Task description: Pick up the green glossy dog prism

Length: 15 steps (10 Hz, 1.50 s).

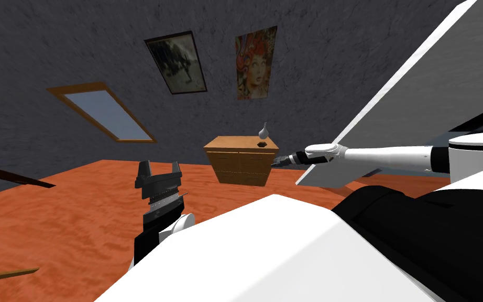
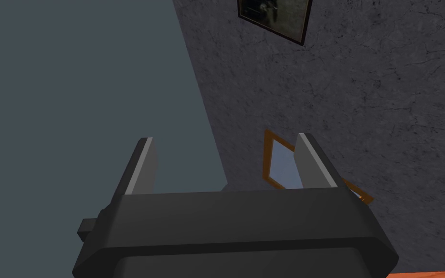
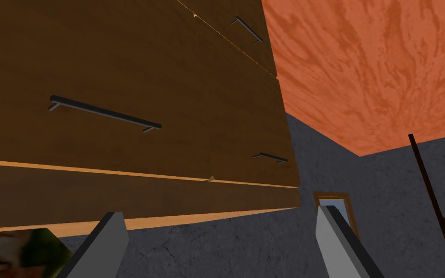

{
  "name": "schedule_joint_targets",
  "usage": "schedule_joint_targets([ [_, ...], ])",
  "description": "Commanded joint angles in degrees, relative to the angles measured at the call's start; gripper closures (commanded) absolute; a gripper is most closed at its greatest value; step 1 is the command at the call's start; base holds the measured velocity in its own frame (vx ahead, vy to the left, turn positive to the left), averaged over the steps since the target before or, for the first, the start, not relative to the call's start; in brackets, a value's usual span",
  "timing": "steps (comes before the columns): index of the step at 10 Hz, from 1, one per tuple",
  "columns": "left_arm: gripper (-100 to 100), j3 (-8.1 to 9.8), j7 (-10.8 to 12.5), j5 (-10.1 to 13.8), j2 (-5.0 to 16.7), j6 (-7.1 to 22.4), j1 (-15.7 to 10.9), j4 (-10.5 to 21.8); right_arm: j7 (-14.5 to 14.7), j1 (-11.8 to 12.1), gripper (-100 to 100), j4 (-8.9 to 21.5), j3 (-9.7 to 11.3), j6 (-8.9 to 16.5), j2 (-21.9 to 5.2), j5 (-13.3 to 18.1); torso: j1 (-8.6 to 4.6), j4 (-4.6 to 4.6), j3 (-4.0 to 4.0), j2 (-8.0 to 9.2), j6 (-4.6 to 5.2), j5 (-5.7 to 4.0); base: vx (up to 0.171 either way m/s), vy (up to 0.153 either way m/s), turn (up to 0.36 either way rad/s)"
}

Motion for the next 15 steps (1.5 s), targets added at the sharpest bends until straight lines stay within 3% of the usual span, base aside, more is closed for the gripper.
schedule_joint_targets([
  [1, 0, 0.0, 0.0, 0.0, 0.0, 0.0, 0.0, 0.0, 0.19, 0.34, -100, 1.5, -0.46, -1.13, -2.86, -0.12, 0.0, 0.0, 0.0, 0.0, 0.0, 0.0, 0.028, -0.023, 0.099],
  [8, 0, 0.01, 0.0, 0.0, 0.0, 0.0, 0.01, 0.0, -0.15, 0.65, -100, 8.64, -0.9, -5.66, -14.65, -0.08, -0.14, -0.03, -0.06, -0.09, 0.06, -0.05, 0.042, -0.048, 0.165],
  [12, 0, 0.01, 0.0, 0.0, 0.0, 0.0, 0.0, 0.0, -0.2, 0.93, -100, 10.19, -0.99, -6.84, -18.46, -0.28, -0.11, -0.02, -0.04, -0.07, 0.02, -0.04, 0.037, -0.047, 0.114],
  [15, 0, 0.01, 0.0, 0.0, 0.01, 0.0, 0.01, 0.0, -0.3, 2.34, -100, 14.13, -0.95, -10.38, -24.13, -1.14, -0.27, -0.07, -0.15, -0.25, 0.0, -0.08, 0.07, -0.103, 0.33],
])
